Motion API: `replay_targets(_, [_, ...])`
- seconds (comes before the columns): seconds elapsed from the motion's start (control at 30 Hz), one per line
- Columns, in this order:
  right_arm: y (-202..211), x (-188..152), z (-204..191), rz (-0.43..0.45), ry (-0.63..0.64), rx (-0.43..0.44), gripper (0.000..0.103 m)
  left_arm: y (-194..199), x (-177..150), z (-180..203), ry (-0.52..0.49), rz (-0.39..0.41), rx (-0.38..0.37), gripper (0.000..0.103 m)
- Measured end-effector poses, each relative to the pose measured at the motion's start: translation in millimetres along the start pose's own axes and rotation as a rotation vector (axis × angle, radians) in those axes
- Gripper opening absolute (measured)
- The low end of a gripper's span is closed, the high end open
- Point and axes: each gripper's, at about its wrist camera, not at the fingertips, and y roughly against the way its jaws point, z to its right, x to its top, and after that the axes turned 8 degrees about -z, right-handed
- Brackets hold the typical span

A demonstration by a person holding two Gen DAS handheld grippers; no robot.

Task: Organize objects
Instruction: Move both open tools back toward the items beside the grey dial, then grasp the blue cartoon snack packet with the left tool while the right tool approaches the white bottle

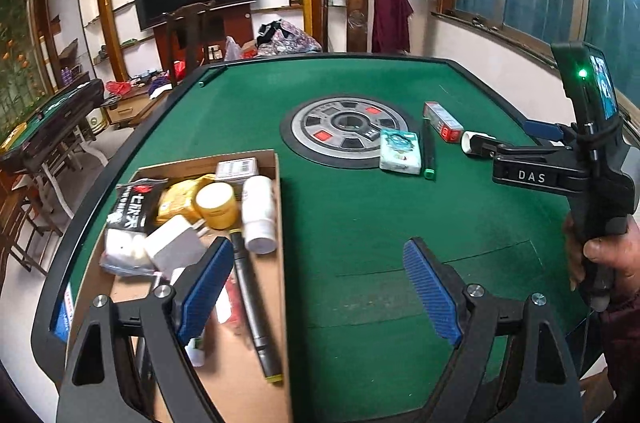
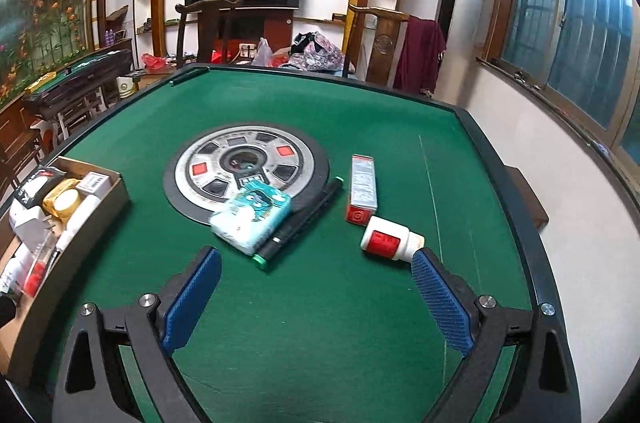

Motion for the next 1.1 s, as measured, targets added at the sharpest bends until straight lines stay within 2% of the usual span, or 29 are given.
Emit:
replay_targets(0.4, [-21, 4, 19, -0.038, -0.005, 0.000, 0.098, -28, 9, 13, -0.002, -0.064, -0.038, 0.086])
replay_targets(0.47, [-28, 11, 33, -0.054, -0.034, 0.011, 0.098, -35, 12, 15, 0.008, -0.085, -0.056, 0.086])
replay_targets(0.63, [-51, 27, 102, -0.093, -0.208, 0.067, 0.098, -46, 17, 20, 0.017, -0.112, -0.083, 0.086])
replay_targets(0.8, [-75, 29, 149, -0.132, -0.332, 0.128, 0.098, -65, 43, 32, 0.014, -0.108, -0.099, 0.086])
replay_targets(0.9, [-86, 22, 157, -0.152, -0.371, 0.178, 0.098, -86, 65, 46, -0.018, -0.115, -0.084, 0.086])
replay_targets(0.97, [-94, 18, 158, -0.178, -0.383, 0.202, 0.098, -103, 81, 54, -0.033, -0.115, -0.103, 0.086])
replay_targets(1.1, [-99, 14, 160, -0.192, -0.387, 0.206, 0.098, -137, 105, 63, -0.041, -0.114, -0.120, 0.086])
